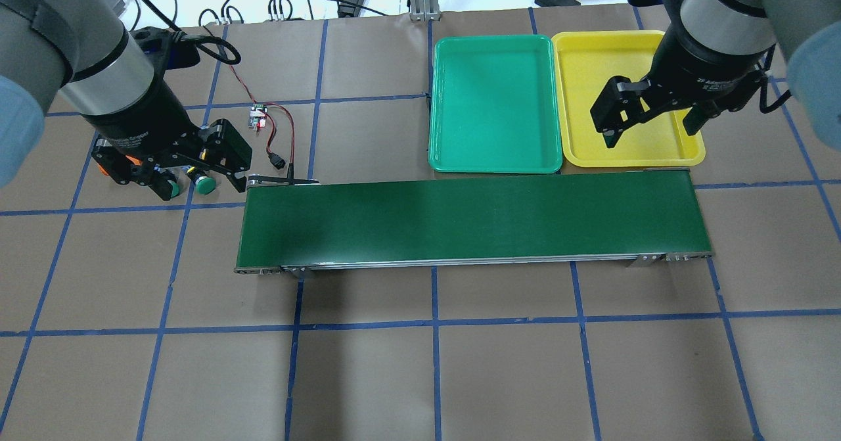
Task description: Sort buttons by color to trays
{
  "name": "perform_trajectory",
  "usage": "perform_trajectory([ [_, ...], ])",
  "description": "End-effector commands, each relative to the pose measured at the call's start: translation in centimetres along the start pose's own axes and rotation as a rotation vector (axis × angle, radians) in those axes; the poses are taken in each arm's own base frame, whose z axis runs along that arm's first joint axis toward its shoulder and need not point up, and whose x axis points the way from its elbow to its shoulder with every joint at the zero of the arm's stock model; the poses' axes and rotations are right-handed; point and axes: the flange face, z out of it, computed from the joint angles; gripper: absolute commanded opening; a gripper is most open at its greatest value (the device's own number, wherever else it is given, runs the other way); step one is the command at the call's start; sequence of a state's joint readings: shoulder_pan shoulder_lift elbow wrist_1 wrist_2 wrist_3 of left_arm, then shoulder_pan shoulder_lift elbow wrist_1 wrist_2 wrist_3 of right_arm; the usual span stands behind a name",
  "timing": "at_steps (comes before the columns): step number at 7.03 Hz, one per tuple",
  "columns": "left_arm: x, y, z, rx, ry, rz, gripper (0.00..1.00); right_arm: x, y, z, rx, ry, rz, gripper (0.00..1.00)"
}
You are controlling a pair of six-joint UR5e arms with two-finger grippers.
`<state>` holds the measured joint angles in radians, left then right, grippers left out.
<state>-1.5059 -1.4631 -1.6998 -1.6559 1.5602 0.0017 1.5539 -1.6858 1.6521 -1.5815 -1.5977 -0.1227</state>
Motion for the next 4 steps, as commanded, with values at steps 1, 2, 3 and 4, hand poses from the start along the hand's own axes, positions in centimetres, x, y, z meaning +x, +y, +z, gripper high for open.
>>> perform_trajectory([
  [1,0.03,0.36,-0.43,0.011,0.000,-0.004,1.00,0.01,0.00,0.00,0.000,0.001,0.000,1.00],
  [2,0.03,0.32,-0.29,0.008,0.000,-0.006,1.00,-0.01,0.00,0.00,0.000,-0.001,0.000,1.00],
  [3,0.02,0.43,-0.04,0.002,0.000,0.005,1.00,0.01,0.00,0.00,0.000,0.001,0.000,1.00],
  [4,0.02,0.45,0.31,-0.002,0.000,0.005,1.00,-0.01,0.00,0.00,0.000,-0.001,0.000,1.00],
])
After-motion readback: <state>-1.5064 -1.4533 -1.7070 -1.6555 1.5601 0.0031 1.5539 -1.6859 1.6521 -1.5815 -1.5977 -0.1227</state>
